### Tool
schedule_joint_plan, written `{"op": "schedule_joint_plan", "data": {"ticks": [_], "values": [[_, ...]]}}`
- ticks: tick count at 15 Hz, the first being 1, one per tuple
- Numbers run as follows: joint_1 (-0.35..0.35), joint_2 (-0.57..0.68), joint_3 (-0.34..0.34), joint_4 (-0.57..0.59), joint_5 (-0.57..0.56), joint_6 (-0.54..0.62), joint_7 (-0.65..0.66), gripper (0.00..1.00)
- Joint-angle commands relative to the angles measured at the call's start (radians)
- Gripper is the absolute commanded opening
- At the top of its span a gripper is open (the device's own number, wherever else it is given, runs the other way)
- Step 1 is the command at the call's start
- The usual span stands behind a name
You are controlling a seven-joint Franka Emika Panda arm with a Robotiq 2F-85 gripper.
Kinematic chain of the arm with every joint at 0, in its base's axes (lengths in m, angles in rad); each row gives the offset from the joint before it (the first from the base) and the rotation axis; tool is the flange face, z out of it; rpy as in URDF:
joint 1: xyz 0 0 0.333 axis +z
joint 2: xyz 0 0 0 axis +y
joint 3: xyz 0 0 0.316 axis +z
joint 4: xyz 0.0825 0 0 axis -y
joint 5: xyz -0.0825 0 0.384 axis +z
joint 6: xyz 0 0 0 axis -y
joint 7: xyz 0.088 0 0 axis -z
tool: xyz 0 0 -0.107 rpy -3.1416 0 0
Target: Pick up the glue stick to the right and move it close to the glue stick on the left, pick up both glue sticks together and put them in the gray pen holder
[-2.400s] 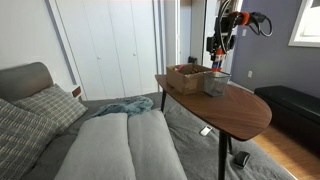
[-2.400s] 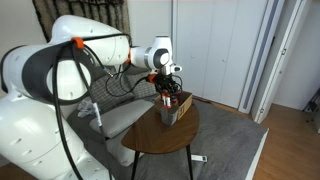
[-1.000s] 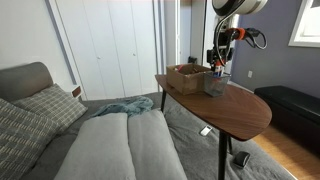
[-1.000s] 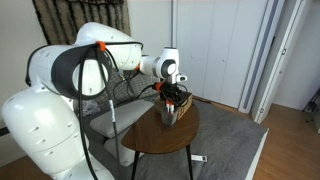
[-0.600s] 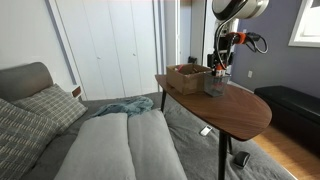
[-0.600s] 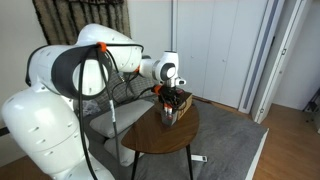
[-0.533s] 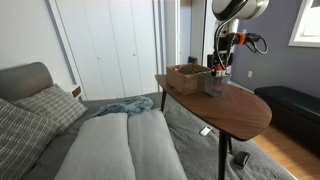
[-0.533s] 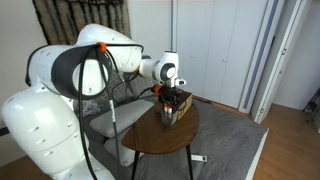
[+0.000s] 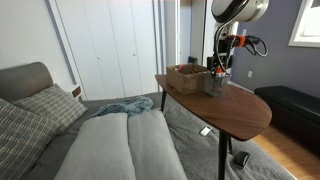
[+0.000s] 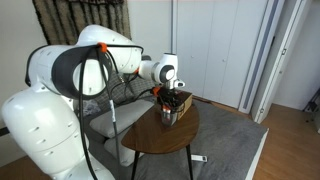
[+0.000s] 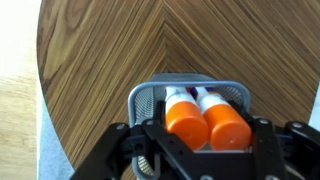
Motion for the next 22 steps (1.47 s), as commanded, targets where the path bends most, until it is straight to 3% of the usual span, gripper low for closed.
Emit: {"op": "schedule_joint_plan", "data": {"ticks": [1, 2, 5, 19, 22], "values": [[0.006, -0.013, -0.002, -0.013, 0.018, 0.018, 0.001, 0.37], [0.006, -0.013, -0.001, -0.014, 0.012, 0.019, 0.007, 0.79], [0.006, -0.017, -0.002, -0.008, 0.017, 0.019, 0.004, 0.99], [0.007, -0.100, -0.001, 0.014, 0.012, 0.019, 0.024, 1.00], [0.005, -0.173, 0.001, 0.016, 0.006, -0.009, 0.053, 1.00]]}}
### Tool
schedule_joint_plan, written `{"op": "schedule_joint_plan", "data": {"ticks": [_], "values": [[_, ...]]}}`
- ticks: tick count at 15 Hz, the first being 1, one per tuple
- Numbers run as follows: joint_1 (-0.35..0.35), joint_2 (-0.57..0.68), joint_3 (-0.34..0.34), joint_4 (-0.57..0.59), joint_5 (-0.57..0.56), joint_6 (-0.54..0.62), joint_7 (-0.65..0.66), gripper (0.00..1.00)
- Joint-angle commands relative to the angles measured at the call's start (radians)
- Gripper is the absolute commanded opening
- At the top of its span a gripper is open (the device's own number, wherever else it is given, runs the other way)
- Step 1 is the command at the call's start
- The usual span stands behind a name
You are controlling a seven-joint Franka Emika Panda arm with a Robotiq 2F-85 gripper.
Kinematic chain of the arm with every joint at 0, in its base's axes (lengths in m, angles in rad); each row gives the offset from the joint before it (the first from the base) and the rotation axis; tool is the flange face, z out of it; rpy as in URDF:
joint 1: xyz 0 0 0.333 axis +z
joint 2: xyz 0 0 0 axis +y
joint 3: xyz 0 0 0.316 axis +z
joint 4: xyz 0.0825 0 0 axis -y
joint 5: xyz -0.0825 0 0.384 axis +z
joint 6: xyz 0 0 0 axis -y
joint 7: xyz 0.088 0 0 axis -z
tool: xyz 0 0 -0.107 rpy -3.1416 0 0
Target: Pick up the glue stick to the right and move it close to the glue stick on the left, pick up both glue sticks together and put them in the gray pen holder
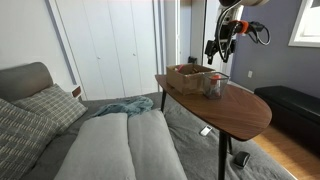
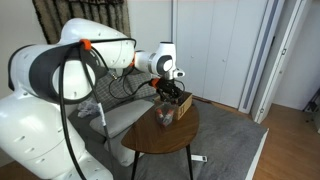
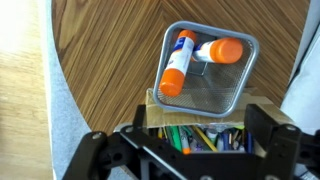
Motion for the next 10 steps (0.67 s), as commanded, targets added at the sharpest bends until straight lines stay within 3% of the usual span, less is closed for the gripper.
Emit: {"op": "schedule_joint_plan", "data": {"ticks": [1, 6, 7, 10], "values": [[0.002, -0.101, 0.000, -0.003, 0.008, -0.037, 0.037, 1.00], [-0.001, -0.238, -0.020, -0.029, 0.026, -0.131, 0.019, 1.00], [0.000, -0.175, -0.011, 0.006, 0.000, -0.105, 0.017, 1.00], [-0.001, -0.191, -0.013, 0.006, 0.000, -0.113, 0.016, 1.00]]}}
